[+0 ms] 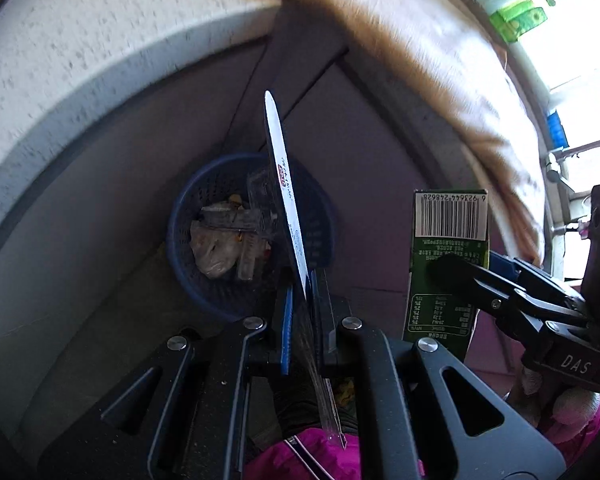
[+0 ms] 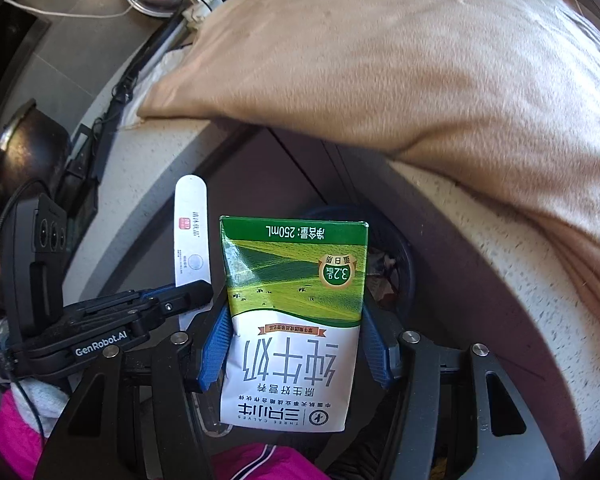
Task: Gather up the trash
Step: 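Lift the stick and carton and carry them over the blue wastebasket, then open both tools to drop the stick and carton into the basket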
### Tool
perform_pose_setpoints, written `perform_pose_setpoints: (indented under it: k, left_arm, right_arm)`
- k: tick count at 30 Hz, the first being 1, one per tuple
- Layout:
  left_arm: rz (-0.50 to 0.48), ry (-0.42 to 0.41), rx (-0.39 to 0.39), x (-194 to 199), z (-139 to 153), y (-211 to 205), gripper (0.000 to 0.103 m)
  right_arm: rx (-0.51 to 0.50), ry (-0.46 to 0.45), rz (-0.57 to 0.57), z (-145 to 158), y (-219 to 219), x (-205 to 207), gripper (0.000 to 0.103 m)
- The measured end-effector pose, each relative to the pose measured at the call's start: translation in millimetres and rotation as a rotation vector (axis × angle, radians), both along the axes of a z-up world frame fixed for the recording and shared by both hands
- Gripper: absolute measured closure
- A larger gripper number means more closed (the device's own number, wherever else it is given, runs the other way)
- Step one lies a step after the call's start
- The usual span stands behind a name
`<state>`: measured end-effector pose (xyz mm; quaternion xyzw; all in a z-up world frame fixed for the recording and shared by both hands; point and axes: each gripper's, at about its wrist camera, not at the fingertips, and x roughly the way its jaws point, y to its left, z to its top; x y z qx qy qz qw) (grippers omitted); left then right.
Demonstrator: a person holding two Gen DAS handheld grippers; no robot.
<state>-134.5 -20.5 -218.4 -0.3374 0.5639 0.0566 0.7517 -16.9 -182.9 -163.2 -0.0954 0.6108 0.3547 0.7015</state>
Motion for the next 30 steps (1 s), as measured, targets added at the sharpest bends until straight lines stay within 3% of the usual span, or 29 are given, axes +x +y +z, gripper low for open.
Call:
perform_pose_setpoints:
  k: [15, 30]
  left_arm:
    - [-0.047, 0.13, -0.004, 18, -68, -20, 0.097]
    - [-0.076, 0.178, 0.057, 37, -88, -14, 0.097]
  right_arm:
    - [-0.125, 0.011, 0.017, -66, -3, -9, 0.046]
    - [-0.171, -0.021, 0.027, -95, 7, -2, 0.046]
